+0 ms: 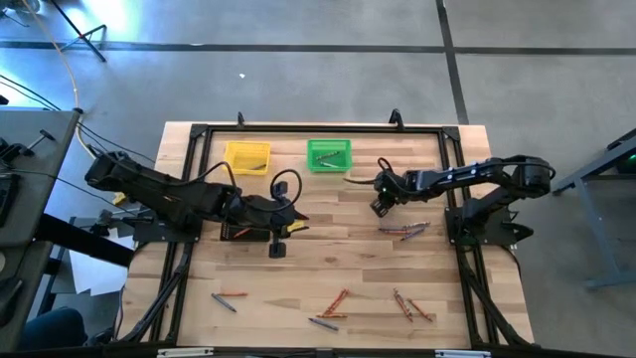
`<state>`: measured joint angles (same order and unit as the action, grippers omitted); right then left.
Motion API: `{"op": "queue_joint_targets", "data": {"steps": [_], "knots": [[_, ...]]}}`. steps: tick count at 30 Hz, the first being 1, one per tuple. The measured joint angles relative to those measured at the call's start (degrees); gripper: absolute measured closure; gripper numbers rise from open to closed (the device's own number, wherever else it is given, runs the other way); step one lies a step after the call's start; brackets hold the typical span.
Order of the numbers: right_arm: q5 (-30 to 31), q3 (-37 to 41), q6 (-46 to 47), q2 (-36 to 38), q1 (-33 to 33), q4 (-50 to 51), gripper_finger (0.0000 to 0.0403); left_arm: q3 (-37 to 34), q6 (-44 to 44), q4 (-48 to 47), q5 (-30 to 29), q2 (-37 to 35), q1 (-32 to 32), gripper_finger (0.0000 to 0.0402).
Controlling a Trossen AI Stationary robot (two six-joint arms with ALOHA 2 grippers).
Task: Sort crayons
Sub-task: Put the gray crayon into the green bin
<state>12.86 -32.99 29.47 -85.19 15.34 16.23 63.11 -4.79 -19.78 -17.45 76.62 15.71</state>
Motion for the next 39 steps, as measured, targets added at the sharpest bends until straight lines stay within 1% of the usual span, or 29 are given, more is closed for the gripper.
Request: {"op": "queue_joint_targets", "data": {"steps": [3, 6, 9, 12, 14, 17, 22, 25, 29, 32, 34, 39], "knots": [[-0.8, 0.0, -0.7, 0.0, 0.2, 0.0, 0.0285, 0.0, -0.6, -0.1, -0.3, 0.0, 0.6, 0.0316], [-1.5, 0.0, -1.3, 0.0, 0.2, -0.2, 0.0304, 0.0, -0.6, -0.1, -1.0, 0.0, 1.2, 0.0316], [-2.4, 0.0, -1.5, -0.1, 0.2, -0.5, 0.0337, 0.0, -0.6, -0.1, -1.7, 0.0, 1.6, 0.0316], [-3.3, 0.0, -1.5, -0.1, 0.3, -0.7, 0.0378, 0.0, -0.6, -0.2, -1.9, 0.0, 1.7, 0.0316], [-3.5, 0.0, -2.4, -0.1, 0.3, -0.7, 0.0393, 0.0, -0.6, -0.2, -1.9, 0.0, 1.7, 0.0316], [-3.8, 0.0, -2.6, -0.1, 0.3, -0.7, 0.0391, 0.0, -0.6, -0.2, -1.9, 0.0, 1.7, 0.0316], [-4.9, -0.8, -4.0, 1.8, 0.5, 0.9, 0.0398, 0.0, -0.9, -0.4, -1.9, 0.0, 1.7, 0.0316], [-6.0, -2.9, -5.6, 4.1, 1.1, 1.3, 0.0398, 0.0, -1.1, -0.6, -1.9, 0.0, 1.7, 0.0316], [-5.4, -6.4, -8.2, 5.9, 2.0, 0.5, 0.0399, 0.0, -1.2, -0.7, -1.9, 0.0, 1.7, 0.0316], [-5.4, -9.4, -10.3, 6.0, 2.7, -4.1, 0.0398, 0.0, -1.1, -0.7, -1.9, 0.0, 1.7, 0.0316], [-5.2, -11.0, -11.6, 5.3, 3.3, -8.9, 0.0398, 0.0, -1.1, -0.6, -1.9, 0.0, 1.7, 0.0316], [-1.6, -14.5, -12.6, 1.9, 5.3, -21.8, 0.0397, 0.0, -1.1, -0.9, -1.9, 0.0, 1.7, 0.0316]]}}
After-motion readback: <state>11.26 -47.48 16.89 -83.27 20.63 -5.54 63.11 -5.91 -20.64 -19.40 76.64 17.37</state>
